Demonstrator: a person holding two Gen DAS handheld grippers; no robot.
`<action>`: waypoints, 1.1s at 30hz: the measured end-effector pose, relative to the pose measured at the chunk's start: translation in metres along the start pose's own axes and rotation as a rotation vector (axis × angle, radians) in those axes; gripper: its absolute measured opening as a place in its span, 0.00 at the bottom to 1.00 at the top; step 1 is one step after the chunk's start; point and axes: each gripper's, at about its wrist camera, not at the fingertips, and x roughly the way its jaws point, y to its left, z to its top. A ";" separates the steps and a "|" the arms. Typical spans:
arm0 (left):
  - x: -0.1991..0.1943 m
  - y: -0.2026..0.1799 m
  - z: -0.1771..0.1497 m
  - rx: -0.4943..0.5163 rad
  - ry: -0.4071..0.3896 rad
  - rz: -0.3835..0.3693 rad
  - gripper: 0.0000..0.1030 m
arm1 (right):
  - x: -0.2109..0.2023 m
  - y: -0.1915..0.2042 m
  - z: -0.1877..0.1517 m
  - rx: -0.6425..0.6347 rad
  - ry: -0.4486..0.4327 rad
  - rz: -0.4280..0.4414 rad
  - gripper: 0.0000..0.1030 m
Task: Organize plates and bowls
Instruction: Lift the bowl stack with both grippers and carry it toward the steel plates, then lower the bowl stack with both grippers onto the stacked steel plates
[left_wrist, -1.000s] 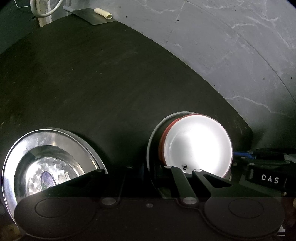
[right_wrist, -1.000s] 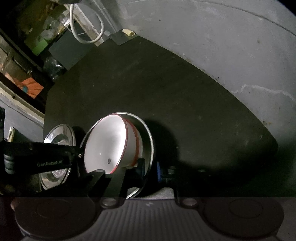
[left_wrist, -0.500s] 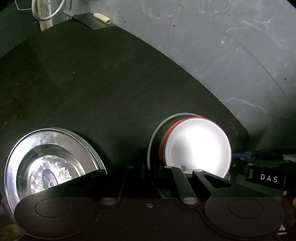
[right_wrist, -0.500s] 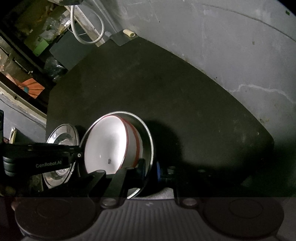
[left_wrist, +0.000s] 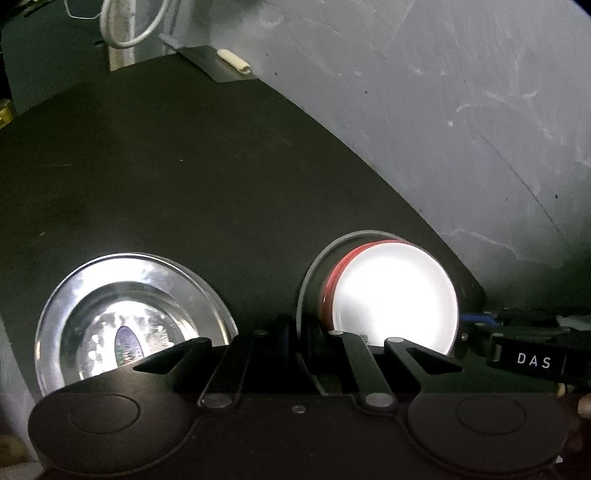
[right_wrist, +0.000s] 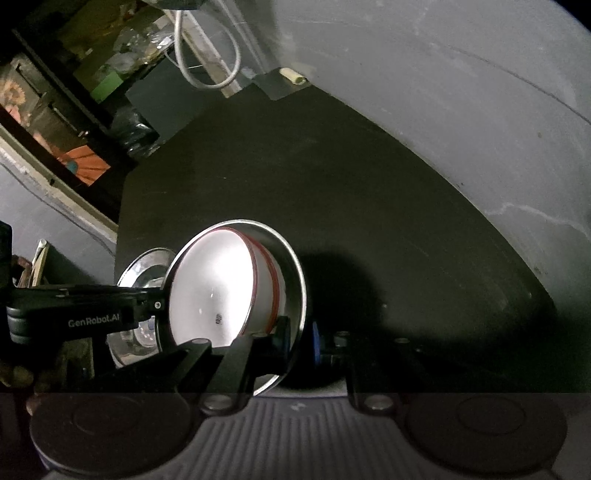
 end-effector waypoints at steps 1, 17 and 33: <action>-0.003 0.001 0.000 -0.007 -0.008 0.003 0.07 | 0.000 0.002 0.001 -0.008 0.001 0.002 0.13; -0.041 0.033 -0.016 -0.145 -0.083 0.061 0.07 | 0.011 0.050 0.015 -0.146 0.037 0.053 0.13; -0.069 0.082 -0.046 -0.310 -0.113 0.156 0.07 | 0.044 0.105 0.017 -0.284 0.112 0.138 0.13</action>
